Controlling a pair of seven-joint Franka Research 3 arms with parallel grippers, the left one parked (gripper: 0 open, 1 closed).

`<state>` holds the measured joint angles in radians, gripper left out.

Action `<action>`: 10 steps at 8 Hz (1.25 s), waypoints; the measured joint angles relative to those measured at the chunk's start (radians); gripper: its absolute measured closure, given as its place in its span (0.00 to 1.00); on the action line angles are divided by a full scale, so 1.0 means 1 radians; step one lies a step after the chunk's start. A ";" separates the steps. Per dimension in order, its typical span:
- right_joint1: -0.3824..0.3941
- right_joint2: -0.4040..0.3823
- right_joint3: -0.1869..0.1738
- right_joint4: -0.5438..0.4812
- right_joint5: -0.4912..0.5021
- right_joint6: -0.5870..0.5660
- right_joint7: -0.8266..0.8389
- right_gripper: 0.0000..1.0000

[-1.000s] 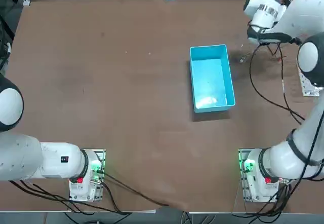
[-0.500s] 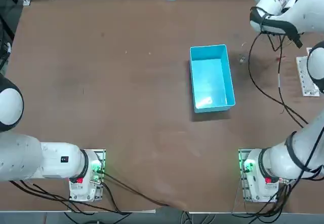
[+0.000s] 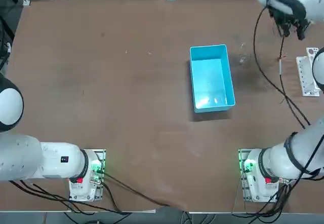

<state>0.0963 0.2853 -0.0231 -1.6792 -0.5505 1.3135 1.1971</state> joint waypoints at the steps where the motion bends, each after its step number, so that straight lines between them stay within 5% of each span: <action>1: -0.001 -0.004 0.001 0.032 0.048 -0.031 -0.081 0.00; 5: -0.002 -0.054 0.005 0.060 0.295 -0.004 -0.434 0.00; 10: -0.076 -0.219 -0.002 0.082 0.560 0.132 -1.119 0.00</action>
<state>0.0206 0.0664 -0.0255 -1.5971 0.0093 1.4455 0.0782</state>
